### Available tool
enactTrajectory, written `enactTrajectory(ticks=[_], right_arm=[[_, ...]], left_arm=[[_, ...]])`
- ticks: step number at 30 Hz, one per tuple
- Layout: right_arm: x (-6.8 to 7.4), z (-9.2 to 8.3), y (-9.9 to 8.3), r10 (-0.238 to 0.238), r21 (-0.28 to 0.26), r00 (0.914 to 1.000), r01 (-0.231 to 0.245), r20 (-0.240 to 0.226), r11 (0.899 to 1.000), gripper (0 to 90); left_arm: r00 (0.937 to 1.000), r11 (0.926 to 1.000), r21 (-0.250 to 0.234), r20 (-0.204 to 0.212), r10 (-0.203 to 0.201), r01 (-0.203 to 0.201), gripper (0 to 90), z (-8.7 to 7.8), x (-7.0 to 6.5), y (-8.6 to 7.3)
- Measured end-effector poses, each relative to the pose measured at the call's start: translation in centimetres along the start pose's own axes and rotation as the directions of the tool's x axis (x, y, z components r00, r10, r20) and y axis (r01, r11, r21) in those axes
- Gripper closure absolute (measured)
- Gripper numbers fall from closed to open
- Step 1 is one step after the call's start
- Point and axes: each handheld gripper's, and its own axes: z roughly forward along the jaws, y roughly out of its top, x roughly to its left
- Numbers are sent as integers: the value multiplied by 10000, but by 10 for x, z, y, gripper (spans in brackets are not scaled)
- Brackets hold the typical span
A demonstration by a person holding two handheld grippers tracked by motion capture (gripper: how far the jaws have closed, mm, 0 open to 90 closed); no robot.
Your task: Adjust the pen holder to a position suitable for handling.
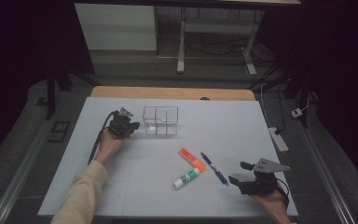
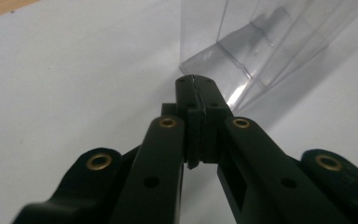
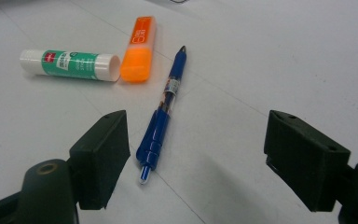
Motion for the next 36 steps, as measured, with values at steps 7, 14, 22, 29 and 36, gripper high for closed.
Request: enactTrajectory(ticks=[7, 14, 22, 29, 36], right_arm=[[0, 0, 0, -23, -8, 10000, 23, 33, 10000, 222], [0, 0, -1, -41, 13, 10000, 42, -24, 10000, 223], [1, -1, -1, -57, 40, 10000, 57, 2, 10000, 222], [1, -4, -2, -15, 47, 9999, 15, 113, 10000, 222], [2, -5, -3, 14, 30, 9999, -14, 109, 10000, 222]], left_arm=[[10000, 10000, -26, 63, 71, -70, 888, 6, -2, 4], [9997, 9998, -5, 190, 176, -176, 888, 9, -4, 7], [9996, 9998, -4, 213, 190, -190, 888, 12, -4, 9], [9997, 9998, 66, 203, 167, -168, 889, 14, -4, 10], [9994, 9997, 73, 239, 237, -239, 889, 16, -6, 12]])
